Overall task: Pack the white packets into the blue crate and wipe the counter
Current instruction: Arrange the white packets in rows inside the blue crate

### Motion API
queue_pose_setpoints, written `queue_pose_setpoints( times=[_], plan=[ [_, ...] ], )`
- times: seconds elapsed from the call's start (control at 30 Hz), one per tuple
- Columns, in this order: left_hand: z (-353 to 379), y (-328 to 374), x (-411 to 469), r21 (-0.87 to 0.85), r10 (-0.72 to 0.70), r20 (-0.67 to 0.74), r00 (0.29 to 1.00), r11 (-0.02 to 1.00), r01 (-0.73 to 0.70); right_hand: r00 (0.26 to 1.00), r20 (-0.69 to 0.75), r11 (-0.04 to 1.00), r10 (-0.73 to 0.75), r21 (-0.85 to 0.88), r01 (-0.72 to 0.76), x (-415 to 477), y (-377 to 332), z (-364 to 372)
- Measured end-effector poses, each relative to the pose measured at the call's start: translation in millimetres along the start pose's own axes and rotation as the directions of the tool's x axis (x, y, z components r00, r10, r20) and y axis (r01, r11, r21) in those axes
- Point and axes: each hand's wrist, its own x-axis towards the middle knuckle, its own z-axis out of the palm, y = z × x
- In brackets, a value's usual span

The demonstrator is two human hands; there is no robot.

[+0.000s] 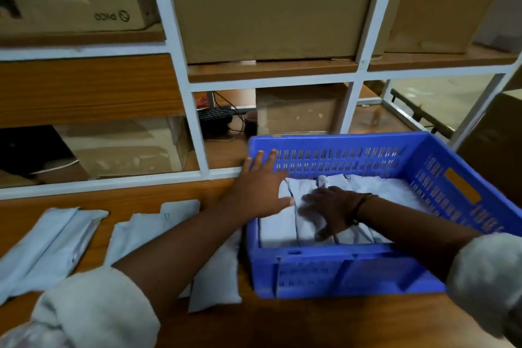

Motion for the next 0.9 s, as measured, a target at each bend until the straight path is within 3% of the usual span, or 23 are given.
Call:
queue_pose_setpoints(
  times=[0.07, 0.17, 0.27, 0.43, 0.57, 0.67, 0.8, 0.9],
  plan=[
    [-9, -23, -9, -0.254, -0.065, -0.084, 0.994, 0.966, 0.042, 0.997, -0.023, 0.995, 0.076, 0.067, -0.074, -8, 5, -9],
    [-14, -65, -30, -0.435, -0.132, -0.225, 0.965, 0.900, 0.022, 0.967, -0.154, 0.967, 0.202, 0.188, -0.172, -19, 1, -35],
    [0, -111, -55, -0.530, -0.265, -0.165, 0.950, 0.836, 0.142, 0.901, -0.341, 0.915, 0.270, 0.383, -0.130, -25, -27, -68],
    [37, -178, -95, -0.453, -0.406, 0.081, 0.910, 0.798, 0.397, 0.802, -0.526, 0.868, 0.282, 0.496, 0.021, -10, -102, -117],
    [66, -197, -134, -0.327, -0.553, 0.054, 0.831, 0.777, 0.538, 0.774, -0.582, 0.903, 0.249, 0.428, 0.030, 17, -170, -140],
    [94, -199, -160, -0.226, -0.599, 0.063, 0.798, 0.771, 0.596, 0.776, -0.590, 0.918, 0.223, 0.395, 0.036, 40, -214, -138],
    [129, -193, -187, -0.284, -0.646, 0.153, 0.748, 0.696, 0.659, 0.854, -0.425, 0.861, 0.302, 0.506, -0.052, 78, -253, -106],
    [140, -183, -204, -0.320, -0.651, 0.122, 0.749, 0.689, 0.651, 0.860, -0.315, 0.810, 0.402, 0.560, -0.173, 99, -267, -73]
  ],
)
